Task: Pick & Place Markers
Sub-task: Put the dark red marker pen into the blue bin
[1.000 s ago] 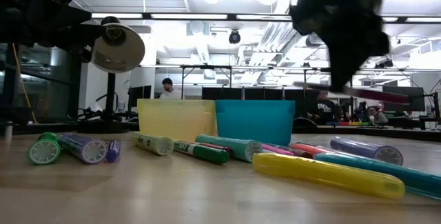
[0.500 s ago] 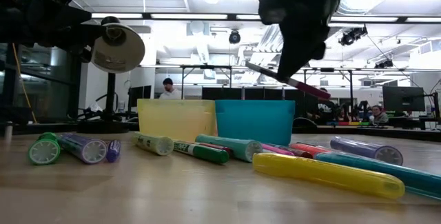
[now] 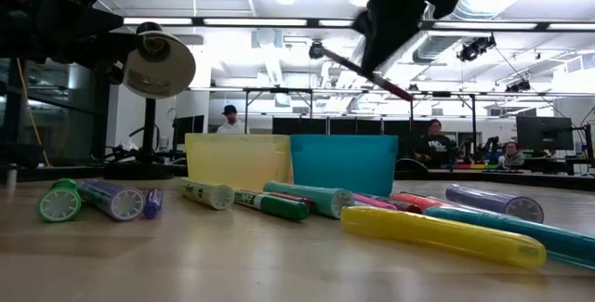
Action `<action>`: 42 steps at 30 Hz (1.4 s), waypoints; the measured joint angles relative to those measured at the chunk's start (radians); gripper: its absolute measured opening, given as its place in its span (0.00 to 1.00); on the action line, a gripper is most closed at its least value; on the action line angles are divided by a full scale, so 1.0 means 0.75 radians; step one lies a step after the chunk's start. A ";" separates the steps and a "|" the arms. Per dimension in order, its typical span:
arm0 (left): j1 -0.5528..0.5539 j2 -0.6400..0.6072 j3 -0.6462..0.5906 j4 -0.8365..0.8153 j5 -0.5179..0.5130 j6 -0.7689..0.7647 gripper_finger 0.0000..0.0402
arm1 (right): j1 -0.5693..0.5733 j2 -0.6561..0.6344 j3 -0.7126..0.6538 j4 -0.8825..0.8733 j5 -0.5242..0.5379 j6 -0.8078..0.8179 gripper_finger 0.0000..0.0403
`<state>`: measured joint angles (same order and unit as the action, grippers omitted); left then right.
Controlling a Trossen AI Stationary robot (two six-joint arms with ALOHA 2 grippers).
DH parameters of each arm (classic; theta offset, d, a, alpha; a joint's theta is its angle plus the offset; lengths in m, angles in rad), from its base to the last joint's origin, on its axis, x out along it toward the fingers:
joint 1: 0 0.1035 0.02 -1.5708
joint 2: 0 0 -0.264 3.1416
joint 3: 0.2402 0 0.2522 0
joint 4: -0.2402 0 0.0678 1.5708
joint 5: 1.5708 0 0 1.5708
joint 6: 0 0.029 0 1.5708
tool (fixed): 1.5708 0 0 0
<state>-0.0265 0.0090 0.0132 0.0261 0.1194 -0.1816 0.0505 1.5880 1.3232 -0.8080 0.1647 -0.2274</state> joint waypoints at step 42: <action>0.000 0.000 0.000 0.000 0.000 0.000 0.42 | -0.084 0.303 -0.042 0.252 0.100 -1.559 0.04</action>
<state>-0.0265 0.0090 0.0132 0.0261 0.1196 -0.1818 -0.0124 1.8153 1.2915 -0.6193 0.2394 -1.3964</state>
